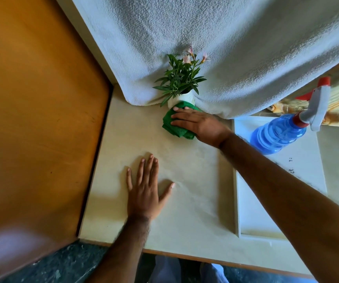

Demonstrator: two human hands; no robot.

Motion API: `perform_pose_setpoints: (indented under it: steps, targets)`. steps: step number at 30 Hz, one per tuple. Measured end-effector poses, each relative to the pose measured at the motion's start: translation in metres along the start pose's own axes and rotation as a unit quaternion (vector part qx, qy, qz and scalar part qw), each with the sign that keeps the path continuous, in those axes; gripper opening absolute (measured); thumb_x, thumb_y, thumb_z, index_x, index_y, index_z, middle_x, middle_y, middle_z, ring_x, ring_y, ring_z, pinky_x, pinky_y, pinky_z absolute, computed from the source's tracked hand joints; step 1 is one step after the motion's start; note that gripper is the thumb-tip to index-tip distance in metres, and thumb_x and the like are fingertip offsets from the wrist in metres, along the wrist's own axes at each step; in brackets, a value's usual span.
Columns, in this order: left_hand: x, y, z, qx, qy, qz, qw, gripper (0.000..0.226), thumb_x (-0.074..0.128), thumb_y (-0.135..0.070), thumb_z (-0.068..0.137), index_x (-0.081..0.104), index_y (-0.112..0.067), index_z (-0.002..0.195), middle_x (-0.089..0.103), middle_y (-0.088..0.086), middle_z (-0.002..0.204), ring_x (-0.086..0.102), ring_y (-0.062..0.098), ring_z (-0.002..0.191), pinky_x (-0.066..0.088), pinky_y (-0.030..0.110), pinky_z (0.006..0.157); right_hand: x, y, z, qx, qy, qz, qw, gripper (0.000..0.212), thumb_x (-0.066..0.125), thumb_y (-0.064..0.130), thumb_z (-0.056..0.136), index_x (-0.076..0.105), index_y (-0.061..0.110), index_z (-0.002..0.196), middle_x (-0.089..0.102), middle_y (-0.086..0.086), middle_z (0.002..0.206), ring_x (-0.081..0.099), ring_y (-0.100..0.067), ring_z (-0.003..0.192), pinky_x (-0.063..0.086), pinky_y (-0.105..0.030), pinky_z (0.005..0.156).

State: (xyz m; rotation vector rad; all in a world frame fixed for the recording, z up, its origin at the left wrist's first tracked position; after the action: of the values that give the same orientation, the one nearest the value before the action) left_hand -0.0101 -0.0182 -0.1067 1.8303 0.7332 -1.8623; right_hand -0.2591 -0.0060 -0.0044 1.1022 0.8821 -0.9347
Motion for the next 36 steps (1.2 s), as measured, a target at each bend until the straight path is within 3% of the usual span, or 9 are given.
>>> perform_pose_setpoints:
  steps: [3,9,12,17,22,30,36]
  targets:
    - [0.000,0.000,0.000,0.001,-0.001,-0.001,1.000,0.094,0.026,-0.079,0.097,0.018,-0.018,0.167,0.020,0.004,0.176,0.022,0.026,0.162,0.020,0.065,0.128,0.010,0.002,-0.007,0.015,0.011,0.036,0.999,0.046,0.061,-0.021,0.090,0.064,-0.003,0.132,0.061,-0.023,0.141,0.048,-0.044,0.139,0.041,-0.055,0.116]
    - [0.000,0.000,0.000,0.003,-0.017,-0.006,1.000,0.093,0.030,-0.079,0.097,0.020,-0.018,0.167,0.023,0.004,0.175,0.025,0.026,0.161,0.020,0.065,0.128,0.022,0.000,-0.019,0.058,0.035,0.076,0.995,0.043,0.060,-0.021,0.091,0.062,-0.008,0.132,0.058,-0.027,0.142,0.045,-0.048,0.140,0.042,-0.063,0.112]
    - [0.001,0.000,0.000,0.003,-0.012,-0.008,1.000,0.093,0.029,-0.079,0.097,0.019,-0.018,0.167,0.023,0.004,0.176,0.024,0.025,0.161,0.020,0.065,0.128,0.017,0.016,-0.017,0.010,0.016,0.051,0.999,0.048,0.058,-0.025,0.088,0.063,-0.006,0.132,0.060,-0.025,0.141,0.047,-0.047,0.139,0.043,-0.061,0.112]
    - [0.000,0.000,0.000,0.003,-0.018,-0.009,1.000,0.093,0.031,-0.078,0.097,0.018,-0.018,0.167,0.022,0.004,0.176,0.023,0.025,0.162,0.020,0.065,0.128,-0.005,0.028,0.008,-0.086,-0.055,-0.043,0.994,0.037,0.053,-0.010,0.099,0.065,0.000,0.132,0.063,-0.020,0.140,0.051,-0.040,0.138,0.038,-0.051,0.119]
    - [0.000,0.000,0.001,0.006,-0.015,-0.008,1.000,0.094,0.029,-0.079,0.097,0.015,-0.019,0.168,0.021,0.004,0.176,0.021,0.026,0.162,0.019,0.065,0.128,-0.006,0.003,0.028,-0.113,-0.002,-0.080,0.990,0.037,0.065,-0.015,0.090,0.068,-0.004,0.125,0.064,-0.025,0.136,0.055,-0.043,0.134,0.043,-0.057,0.113]
    - [0.000,-0.001,0.000,0.002,-0.013,0.002,1.000,0.094,0.031,-0.079,0.097,0.020,-0.017,0.167,0.021,0.004,0.176,0.020,0.024,0.162,0.021,0.065,0.128,0.022,-0.005,0.016,-0.059,0.038,-0.043,0.997,0.045,0.052,-0.016,0.093,0.063,-0.001,0.134,0.059,-0.022,0.144,0.046,-0.040,0.142,0.036,-0.053,0.120]
    - [0.000,-0.002,0.000,0.002,-0.017,0.001,1.000,0.094,0.032,-0.078,0.097,0.020,-0.017,0.167,0.022,0.004,0.176,0.022,0.025,0.162,0.022,0.066,0.127,0.045,-0.005,0.002,0.021,0.052,0.043,0.997,0.056,0.057,-0.023,0.088,0.059,0.000,0.139,0.055,-0.020,0.147,0.042,-0.038,0.145,0.032,-0.052,0.122]
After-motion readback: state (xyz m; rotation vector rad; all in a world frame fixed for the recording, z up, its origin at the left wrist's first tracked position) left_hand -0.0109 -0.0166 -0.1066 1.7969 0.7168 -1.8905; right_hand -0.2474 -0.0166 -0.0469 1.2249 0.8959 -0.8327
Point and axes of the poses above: each hand's wrist, its own z-axis towards the middle knuckle, its own x-axis out of the palm, y = z × x, the point moved 6 cm from there along z, towards the middle knuckle
